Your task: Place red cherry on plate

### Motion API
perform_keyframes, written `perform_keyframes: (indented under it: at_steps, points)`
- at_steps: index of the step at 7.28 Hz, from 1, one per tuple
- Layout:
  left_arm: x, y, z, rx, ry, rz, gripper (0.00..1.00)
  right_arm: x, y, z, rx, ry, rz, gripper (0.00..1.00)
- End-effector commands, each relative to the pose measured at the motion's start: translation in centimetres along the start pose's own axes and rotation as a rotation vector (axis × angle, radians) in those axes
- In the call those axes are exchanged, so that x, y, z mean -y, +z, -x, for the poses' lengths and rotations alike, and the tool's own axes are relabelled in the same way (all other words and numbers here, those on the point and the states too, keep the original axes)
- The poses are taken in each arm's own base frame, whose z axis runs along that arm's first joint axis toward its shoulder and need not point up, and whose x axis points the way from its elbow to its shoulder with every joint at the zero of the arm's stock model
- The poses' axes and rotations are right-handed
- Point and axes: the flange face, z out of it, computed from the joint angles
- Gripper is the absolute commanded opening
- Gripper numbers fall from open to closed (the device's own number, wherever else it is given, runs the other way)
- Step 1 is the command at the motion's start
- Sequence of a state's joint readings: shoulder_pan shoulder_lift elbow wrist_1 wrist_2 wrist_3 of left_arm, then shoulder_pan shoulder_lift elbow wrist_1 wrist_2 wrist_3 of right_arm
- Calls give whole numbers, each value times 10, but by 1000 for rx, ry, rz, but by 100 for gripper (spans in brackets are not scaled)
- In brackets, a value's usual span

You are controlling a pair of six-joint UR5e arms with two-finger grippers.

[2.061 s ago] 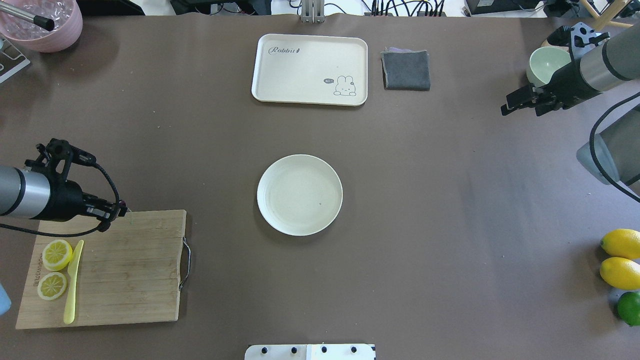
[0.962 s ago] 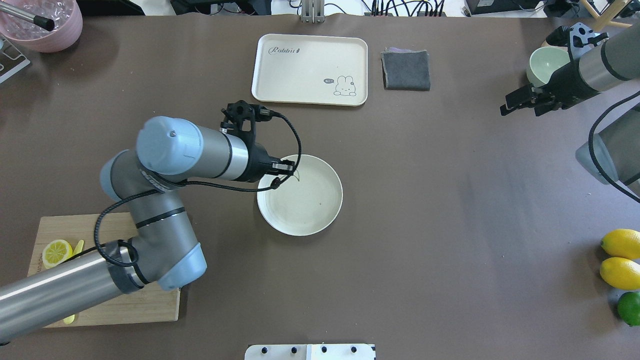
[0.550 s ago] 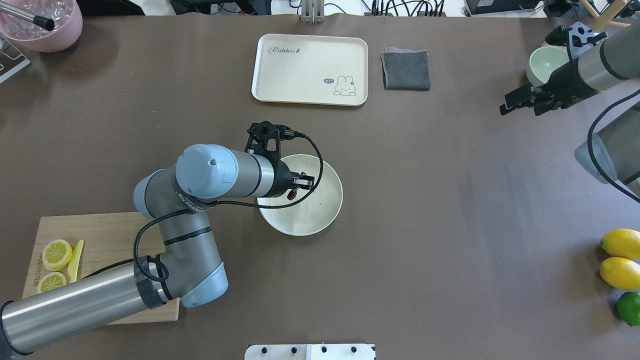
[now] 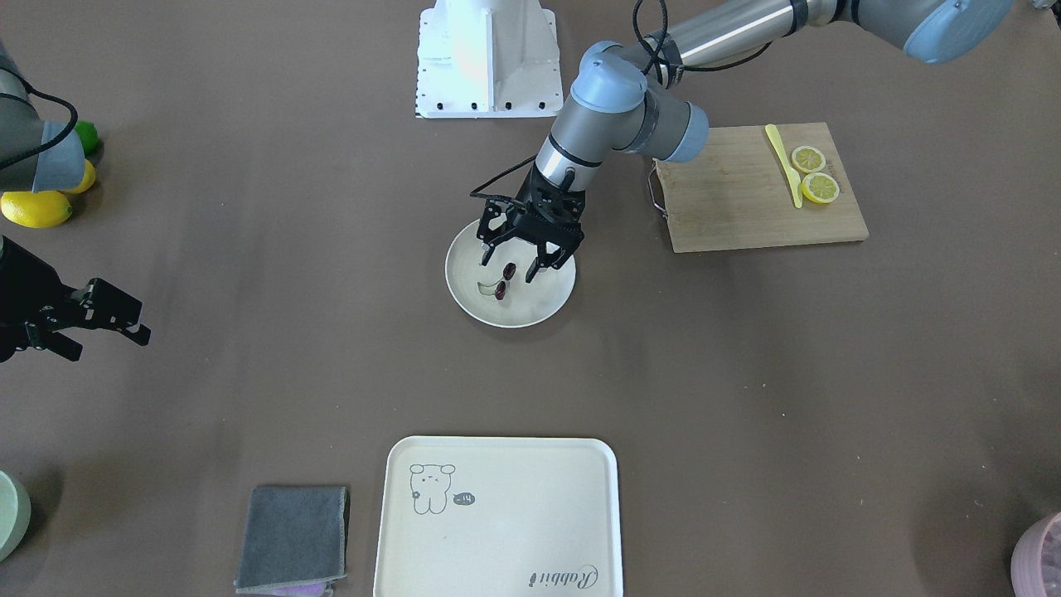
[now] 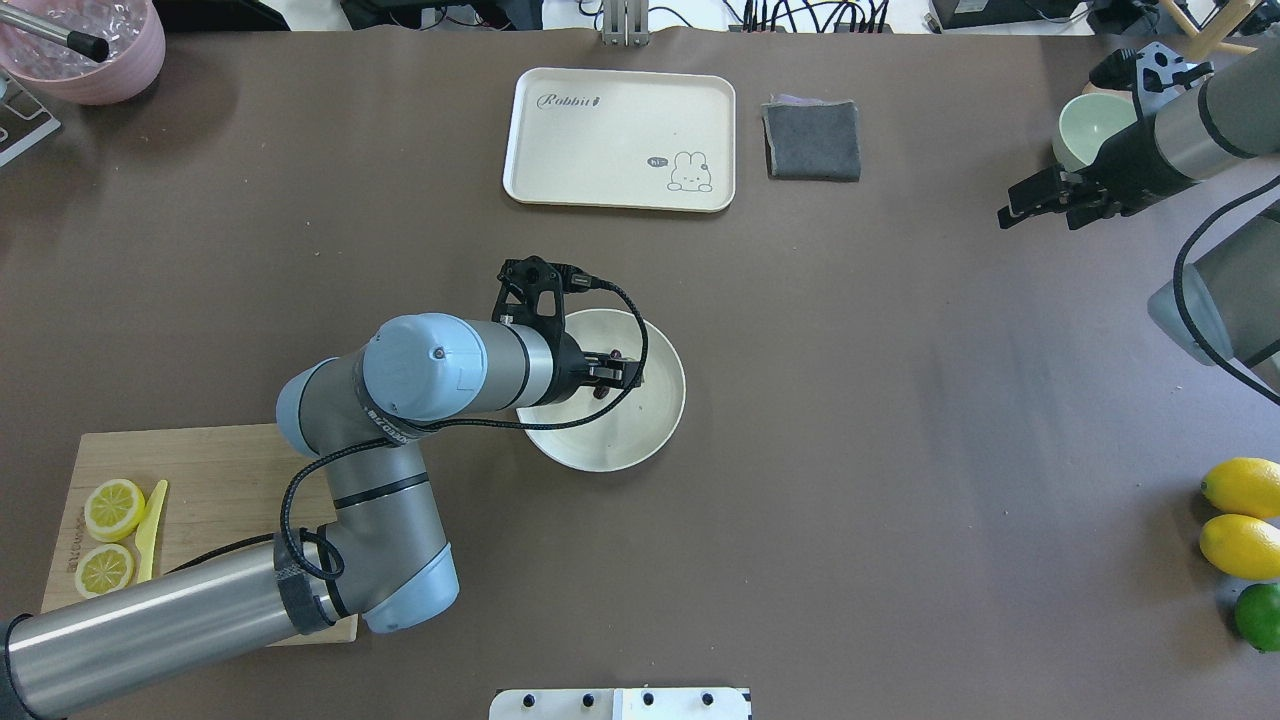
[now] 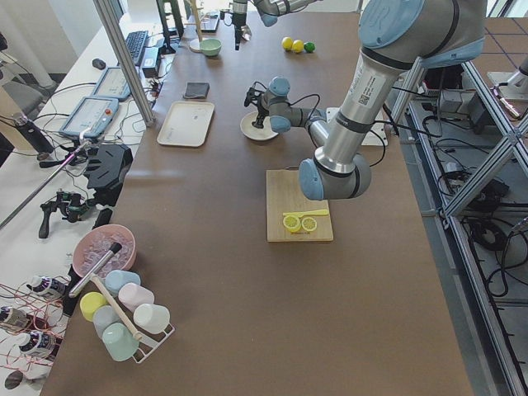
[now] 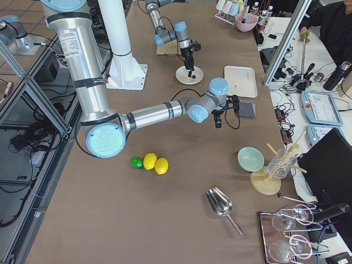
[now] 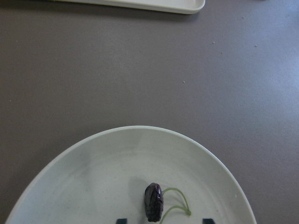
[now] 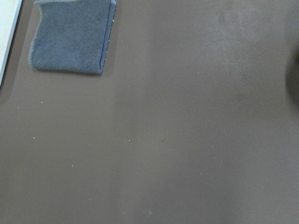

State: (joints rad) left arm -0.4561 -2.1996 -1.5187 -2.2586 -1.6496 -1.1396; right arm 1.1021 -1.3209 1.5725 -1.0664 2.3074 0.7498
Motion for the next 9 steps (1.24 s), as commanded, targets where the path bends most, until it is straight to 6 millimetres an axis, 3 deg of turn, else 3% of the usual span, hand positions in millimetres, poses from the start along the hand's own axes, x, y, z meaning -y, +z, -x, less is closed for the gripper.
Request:
perform_keyframes:
  at_steps: [1, 3, 4, 5, 6, 7, 9]
  points:
    - [54, -36, 56, 69, -35, -67, 98, 4, -9, -12, -2, 11, -7, 100]
    - [162, -99, 152, 169, -160, -14, 98, 9, -13, -41, -12, 15, 0, 100]
    - [196, -139, 194, 209, -106, -45, 98, 11, -18, -63, -29, 3, -5, 100]
    - [174, -167, 251, 262, 1, -40, 98, 14, -26, -89, -72, -13, 23, 100]
    - [191, -220, 325, 353, 96, -66, 98, 10, -40, -128, -118, -49, 57, 100]
    - [188, -270, 393, 402, 156, -39, 98, 5, -59, -163, -148, -62, 75, 100]
    - [181, -323, 469, 487, 140, -25, 98, -32, -100, -244, -164, 4, 66, 100]
